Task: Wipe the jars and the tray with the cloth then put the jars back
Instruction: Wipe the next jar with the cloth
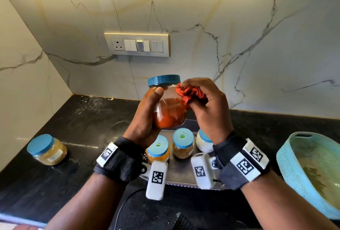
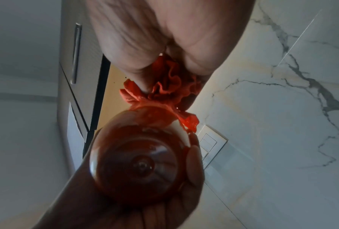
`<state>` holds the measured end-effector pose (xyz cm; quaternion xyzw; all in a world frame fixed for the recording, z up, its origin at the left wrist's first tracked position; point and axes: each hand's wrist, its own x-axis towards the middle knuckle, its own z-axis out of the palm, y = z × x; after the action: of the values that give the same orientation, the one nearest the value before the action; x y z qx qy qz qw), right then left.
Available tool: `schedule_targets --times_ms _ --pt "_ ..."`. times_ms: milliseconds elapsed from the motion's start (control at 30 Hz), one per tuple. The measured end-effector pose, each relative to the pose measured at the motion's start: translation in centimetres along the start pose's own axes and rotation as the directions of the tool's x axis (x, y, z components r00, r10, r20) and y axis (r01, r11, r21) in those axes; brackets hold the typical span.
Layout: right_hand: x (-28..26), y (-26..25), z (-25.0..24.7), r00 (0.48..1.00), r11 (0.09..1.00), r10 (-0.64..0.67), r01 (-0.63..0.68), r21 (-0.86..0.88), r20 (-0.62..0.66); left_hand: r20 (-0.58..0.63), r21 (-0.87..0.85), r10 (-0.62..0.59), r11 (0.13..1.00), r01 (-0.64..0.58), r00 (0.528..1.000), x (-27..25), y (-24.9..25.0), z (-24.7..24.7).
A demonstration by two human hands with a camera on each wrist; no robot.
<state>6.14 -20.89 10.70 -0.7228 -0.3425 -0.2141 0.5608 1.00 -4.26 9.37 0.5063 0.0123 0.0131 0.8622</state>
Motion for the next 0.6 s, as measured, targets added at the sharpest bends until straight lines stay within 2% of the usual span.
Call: schedule_targets --times_ms 200,267,367,433,533,600 --pt "-3.8 -1.0 -0.3 0.972 0.967 -0.159 0.188 -0.17 0.174 -0.054 -0.037 -0.055 0.998 0.053 0.997 0.4 0.3 -0.3" --pt "-4.3 -1.0 -0.4 0.97 0.958 -0.174 0.207 -0.197 0.169 -0.025 -0.028 -0.079 0.997 0.078 0.997 0.4 -0.1 -0.4" --pt "-3.6 -0.5 -0.4 0.993 0.985 -0.108 0.113 -0.131 0.041 0.015 0.011 -0.079 0.997 0.079 0.997 0.2 -0.5 -0.2" --pt "-2.5 0.2 -0.5 1.0 1.0 -0.004 0.004 0.004 -0.014 0.033 0.02 -0.089 0.996 0.088 0.996 -0.1 -0.7 0.0" --pt "-1.6 1.2 -0.5 0.984 0.952 0.176 -0.17 0.256 0.001 0.039 -0.004 -0.104 0.995 0.104 0.994 -0.4 -0.7 0.1" --pt "-1.7 1.2 -0.4 0.975 0.931 0.223 -0.215 0.296 0.008 0.008 -0.001 -0.087 0.996 0.087 0.996 -0.2 -0.5 0.3"
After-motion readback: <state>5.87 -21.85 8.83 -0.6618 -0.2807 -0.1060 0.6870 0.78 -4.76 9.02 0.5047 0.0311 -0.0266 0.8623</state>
